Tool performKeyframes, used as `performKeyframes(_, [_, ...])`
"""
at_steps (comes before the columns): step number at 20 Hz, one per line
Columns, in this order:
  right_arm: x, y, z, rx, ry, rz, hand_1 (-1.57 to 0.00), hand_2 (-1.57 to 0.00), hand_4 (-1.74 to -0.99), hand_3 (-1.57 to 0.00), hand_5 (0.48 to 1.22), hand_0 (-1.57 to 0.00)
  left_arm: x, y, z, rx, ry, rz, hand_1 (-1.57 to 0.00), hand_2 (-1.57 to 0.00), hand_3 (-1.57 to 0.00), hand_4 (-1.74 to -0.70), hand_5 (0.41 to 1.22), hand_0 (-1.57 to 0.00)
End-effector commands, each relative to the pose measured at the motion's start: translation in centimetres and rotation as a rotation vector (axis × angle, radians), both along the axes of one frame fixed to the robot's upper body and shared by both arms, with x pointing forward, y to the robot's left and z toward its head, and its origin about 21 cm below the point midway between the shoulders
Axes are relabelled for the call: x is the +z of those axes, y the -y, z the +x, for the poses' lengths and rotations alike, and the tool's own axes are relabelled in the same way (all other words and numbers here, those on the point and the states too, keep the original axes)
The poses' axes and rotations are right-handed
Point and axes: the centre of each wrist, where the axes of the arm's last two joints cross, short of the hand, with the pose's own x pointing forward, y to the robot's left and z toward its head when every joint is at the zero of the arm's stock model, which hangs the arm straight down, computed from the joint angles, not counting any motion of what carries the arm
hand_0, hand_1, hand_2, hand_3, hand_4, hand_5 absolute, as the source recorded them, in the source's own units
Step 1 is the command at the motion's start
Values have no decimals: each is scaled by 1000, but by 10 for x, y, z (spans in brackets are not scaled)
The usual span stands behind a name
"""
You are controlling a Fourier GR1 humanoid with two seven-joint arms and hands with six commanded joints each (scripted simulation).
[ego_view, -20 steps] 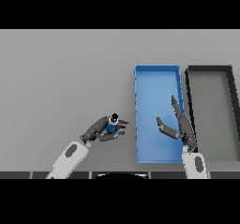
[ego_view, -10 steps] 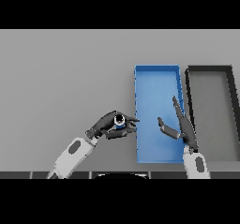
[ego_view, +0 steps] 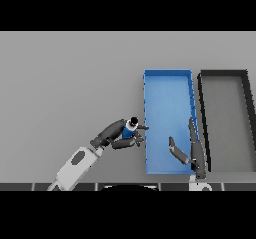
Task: Pick up the blue pipe and place it into the blue bin.
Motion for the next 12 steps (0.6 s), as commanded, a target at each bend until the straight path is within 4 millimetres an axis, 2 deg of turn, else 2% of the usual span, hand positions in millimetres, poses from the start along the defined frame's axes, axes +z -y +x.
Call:
performKeyframes(1, [1,0,-4,-22,-24,-3,1,1,-1243,1,687,1,1,0,0,4,3,6,-1570,-1570,-1442,-1730,1220,-1570])
performKeyframes(4, [5,-6,-7,2,23,55,1,1,-1215,1,669,1,1,1,3,4,-4,8,-1570,-1571,-1440,-1730,1220,-1570])
performKeyframes(8, [49,6,-1,186,122,209,1,1,-1254,1,554,1,1,5,2,-6,1,9,-1571,-1571,-1442,-1731,1221,-1571])
performKeyframes(10, [69,9,1,297,97,241,1,1,-1292,1,525,1,2,2,2,-9,10,7,-1571,-1571,-1443,-1731,1221,-1571])
performKeyframes(12, [83,6,13,403,22,239,1,1,-1326,1,507,1,5,6,0,-17,20,5,-1571,-1571,-1444,-1731,1221,-1571])
